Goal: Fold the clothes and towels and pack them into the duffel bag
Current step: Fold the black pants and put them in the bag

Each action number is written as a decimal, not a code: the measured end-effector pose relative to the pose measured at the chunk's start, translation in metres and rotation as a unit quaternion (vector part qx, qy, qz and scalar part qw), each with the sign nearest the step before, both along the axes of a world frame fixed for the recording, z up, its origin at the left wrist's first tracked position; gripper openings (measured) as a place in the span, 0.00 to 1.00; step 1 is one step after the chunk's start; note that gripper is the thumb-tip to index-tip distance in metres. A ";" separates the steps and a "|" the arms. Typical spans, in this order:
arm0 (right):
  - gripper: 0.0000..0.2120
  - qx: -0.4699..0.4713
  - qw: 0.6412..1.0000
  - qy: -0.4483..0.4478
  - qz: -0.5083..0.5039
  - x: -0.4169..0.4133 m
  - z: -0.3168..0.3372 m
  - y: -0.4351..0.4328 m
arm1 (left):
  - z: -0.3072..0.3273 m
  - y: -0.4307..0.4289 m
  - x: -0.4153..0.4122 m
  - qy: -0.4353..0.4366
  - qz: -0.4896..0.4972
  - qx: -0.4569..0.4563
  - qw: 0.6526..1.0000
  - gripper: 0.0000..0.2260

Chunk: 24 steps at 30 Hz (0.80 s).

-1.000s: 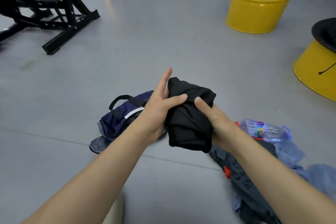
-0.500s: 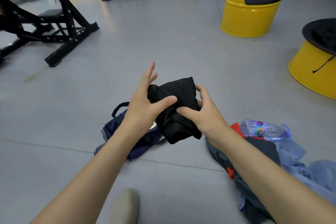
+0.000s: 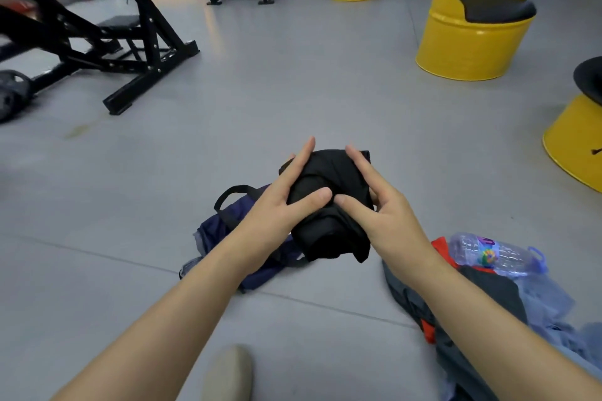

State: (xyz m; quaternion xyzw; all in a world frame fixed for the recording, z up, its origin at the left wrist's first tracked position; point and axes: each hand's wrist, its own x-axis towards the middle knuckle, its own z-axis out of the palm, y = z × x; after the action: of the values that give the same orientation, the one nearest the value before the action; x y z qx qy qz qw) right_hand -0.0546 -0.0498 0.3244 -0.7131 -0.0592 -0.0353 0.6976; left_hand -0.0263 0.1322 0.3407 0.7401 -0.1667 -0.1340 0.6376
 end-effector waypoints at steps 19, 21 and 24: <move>0.31 -0.164 0.947 0.237 0.144 0.133 -0.285 0.118 | -0.256 0.137 0.104 0.132 0.261 0.049 0.955 0.34; 0.27 -0.323 0.915 0.171 0.172 0.139 -0.316 0.131 | -0.276 0.163 0.120 0.124 0.315 0.042 0.940 0.35; 0.25 -0.435 0.869 0.080 0.224 0.158 -0.349 0.167 | -0.298 0.194 0.134 0.105 0.355 0.038 0.928 0.35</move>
State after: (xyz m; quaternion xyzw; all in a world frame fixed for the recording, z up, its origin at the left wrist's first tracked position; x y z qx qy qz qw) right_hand 0.1033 0.1175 -0.0251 -0.9125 -0.1704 0.2080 0.3083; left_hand 0.1077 0.3261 0.0428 0.7565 0.1805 0.0178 0.6284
